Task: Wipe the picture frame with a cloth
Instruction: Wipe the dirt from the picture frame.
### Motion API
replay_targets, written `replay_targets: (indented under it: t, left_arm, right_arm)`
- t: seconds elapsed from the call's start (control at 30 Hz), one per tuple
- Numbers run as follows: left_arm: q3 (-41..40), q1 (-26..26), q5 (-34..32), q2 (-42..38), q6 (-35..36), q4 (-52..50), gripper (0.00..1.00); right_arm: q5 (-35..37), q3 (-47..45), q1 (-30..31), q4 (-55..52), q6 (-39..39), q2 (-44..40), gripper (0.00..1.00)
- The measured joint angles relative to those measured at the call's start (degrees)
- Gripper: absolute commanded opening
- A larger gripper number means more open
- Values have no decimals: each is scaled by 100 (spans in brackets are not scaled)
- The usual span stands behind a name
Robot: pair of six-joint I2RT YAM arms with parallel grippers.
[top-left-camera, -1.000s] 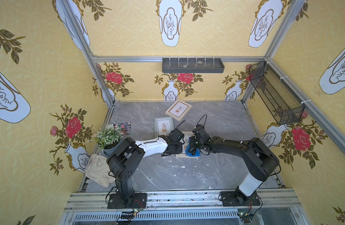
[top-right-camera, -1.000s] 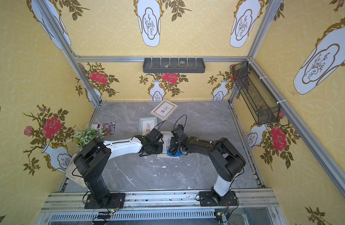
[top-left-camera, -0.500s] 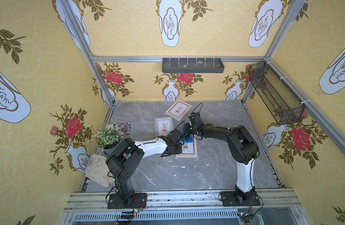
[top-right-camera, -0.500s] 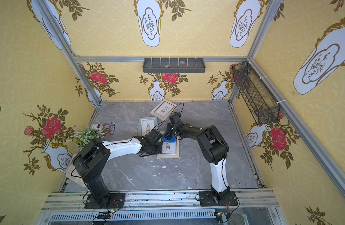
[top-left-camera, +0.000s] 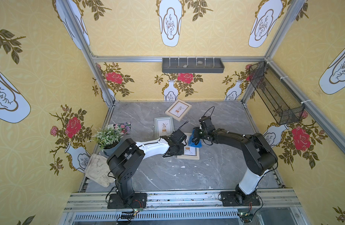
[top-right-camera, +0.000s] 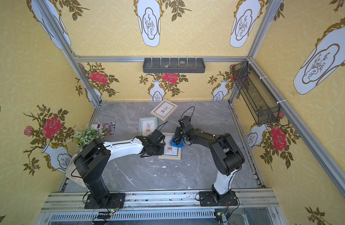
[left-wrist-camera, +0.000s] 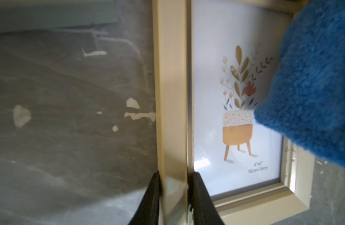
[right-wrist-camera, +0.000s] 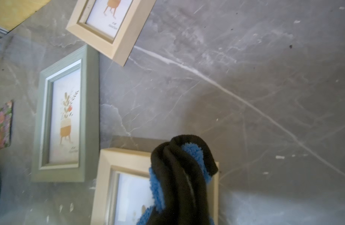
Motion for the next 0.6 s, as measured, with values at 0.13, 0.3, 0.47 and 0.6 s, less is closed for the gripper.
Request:
replay_targets:
  t: [0.13,0.3,0.47,0.6]
  left_arm:
    - [111,-184,35,37,-63,-111,16]
    - [138,-232,74,46,-120,-149,28]
    - [105,-234,107,15,-179,-120,41]
    - [-63,-236,70,-227,-219,-103,56]
  right_arm:
    - [-125,-345,-9,-2,114,-426,0]
    - [-271,-619,-44,-7,133,-780,0]
    - [-315,-723,-76,-26,136,-1043,0]
    - [-361,-774,-79,-98,153,-1272,0]
